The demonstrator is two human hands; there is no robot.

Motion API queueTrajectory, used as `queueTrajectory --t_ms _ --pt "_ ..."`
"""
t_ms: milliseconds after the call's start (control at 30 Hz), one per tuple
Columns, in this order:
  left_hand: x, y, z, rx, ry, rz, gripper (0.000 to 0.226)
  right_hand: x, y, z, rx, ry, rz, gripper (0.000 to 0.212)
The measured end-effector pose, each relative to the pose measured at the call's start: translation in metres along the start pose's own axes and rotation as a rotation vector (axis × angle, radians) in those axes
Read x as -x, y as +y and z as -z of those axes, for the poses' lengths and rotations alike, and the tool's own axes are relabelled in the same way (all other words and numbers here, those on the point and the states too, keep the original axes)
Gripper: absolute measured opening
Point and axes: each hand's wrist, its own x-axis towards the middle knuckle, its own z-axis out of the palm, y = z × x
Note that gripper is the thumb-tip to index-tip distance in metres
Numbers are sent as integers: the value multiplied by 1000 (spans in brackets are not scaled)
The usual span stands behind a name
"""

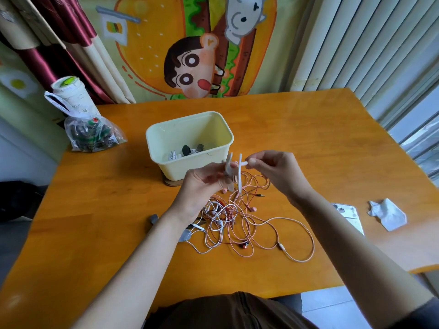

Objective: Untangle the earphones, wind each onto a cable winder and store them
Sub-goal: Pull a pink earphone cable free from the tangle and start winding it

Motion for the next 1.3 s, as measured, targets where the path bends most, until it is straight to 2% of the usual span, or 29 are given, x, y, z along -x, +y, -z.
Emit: queueTrajectory --t_ms 167,300,533,633,800,867,967,1033,1100,1200,1300 --pt "-2 2 -4 255 74 52 33 11 3 -18 -188 -46 -126 14" --pt "-3 1 -8 392 173 121 29 14 -1 -31 -439 -36 -298 17" --pt "-2 -4 -10 468 207 170 26 15 2 -39 -703 -90 -491 15" --pt "-3 -9 -10 490 234 180 26 17 6 -41 -733 -121 -513 17" --pt "-6 -11 -11 478 363 177 32 26 14 -51 -482 -105 -438 16" --pt "-6 -11 -11 331 450 155 25 29 17 -54 -331 -85 -367 17" --pt "-6 -19 -6 -63 548 20 25 33 18 -58 -75 -105 -238 19" --pt "-7 -24 -3 -314 536 -57 27 35 17 -59 89 -148 -156 19" --pt "-6 -28 0 -469 509 -76 31 36 13 -54 225 -209 -88 19" --pt "-4 -36 6 -593 445 -80 38 29 2 -36 380 -285 -19 18" --pt "0 -38 10 -631 407 -146 39 14 -9 -11 581 -220 73 17"
